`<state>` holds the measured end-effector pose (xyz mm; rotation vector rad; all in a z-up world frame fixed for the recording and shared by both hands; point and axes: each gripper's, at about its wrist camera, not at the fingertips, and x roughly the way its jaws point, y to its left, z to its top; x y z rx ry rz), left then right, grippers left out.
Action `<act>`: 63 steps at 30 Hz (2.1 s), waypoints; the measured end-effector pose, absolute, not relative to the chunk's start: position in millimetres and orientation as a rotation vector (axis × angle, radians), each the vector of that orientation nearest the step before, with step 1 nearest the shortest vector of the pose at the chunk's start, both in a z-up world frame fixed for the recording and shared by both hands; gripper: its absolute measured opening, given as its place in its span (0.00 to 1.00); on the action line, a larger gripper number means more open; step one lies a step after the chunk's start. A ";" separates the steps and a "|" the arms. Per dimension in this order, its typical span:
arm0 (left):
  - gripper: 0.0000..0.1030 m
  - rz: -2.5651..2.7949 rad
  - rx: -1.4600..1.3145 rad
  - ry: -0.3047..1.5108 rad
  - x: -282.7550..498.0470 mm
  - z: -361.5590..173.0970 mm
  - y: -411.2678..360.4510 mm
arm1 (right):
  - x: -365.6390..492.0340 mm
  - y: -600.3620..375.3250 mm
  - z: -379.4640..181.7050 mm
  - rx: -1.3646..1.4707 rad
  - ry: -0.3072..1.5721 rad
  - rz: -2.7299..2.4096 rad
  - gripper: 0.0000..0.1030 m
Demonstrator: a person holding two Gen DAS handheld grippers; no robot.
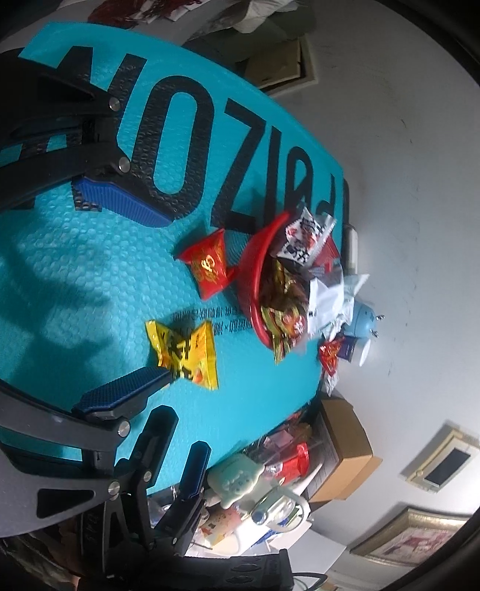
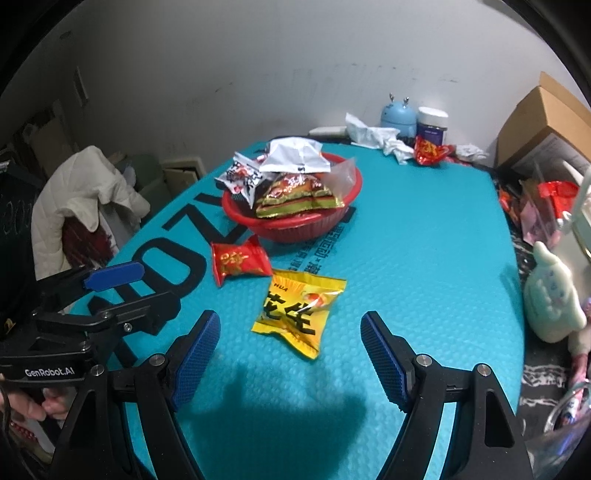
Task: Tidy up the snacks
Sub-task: 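Grasp the small red candy bag with the left tool while the right tool grasps the yellow HUA bag, then lift the red candy bag and yellow HUA bag and carry both over the basket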
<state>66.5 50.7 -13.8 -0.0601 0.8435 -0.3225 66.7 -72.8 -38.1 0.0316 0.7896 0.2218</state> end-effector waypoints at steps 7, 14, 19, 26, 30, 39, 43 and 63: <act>0.75 -0.307 -0.082 0.877 87.1 -27.2 61.5 | 90.6 -68.4 -53.0 0.029 0.848 0.236 0.77; 0.75 -0.299 -0.098 0.918 109.0 -40.9 65.0 | 112.1 -66.8 -70.1 0.043 0.899 0.250 0.77; 0.75 -0.301 -0.129 0.952 125.7 -50.2 66.3 | 125.1 -67.3 -84.4 0.057 0.935 0.260 0.77; 0.75 -0.304 -0.112 0.997 146.5 -60.6 54.6 | 134.6 -78.3 -93.6 0.079 0.952 0.270 0.60; 0.75 -0.296 -0.105 1.017 158.7 -64.2 44.3 | 135.5 -88.2 -92.4 0.085 0.943 0.252 0.59; 0.75 -0.229 -0.042 1.046 174.6 -80.1 21.1 | 133.1 -106.7 -96.0 0.120 0.935 0.255 0.59; 0.53 -0.218 -0.012 1.025 170.0 -80.4 14.3 | 130.0 -110.6 -96.5 0.120 0.932 0.249 0.59; 0.41 -0.380 0.047 1.036 102.2 -73.2 -22.0 | 78.6 -129.2 -93.5 0.089 0.941 0.193 0.58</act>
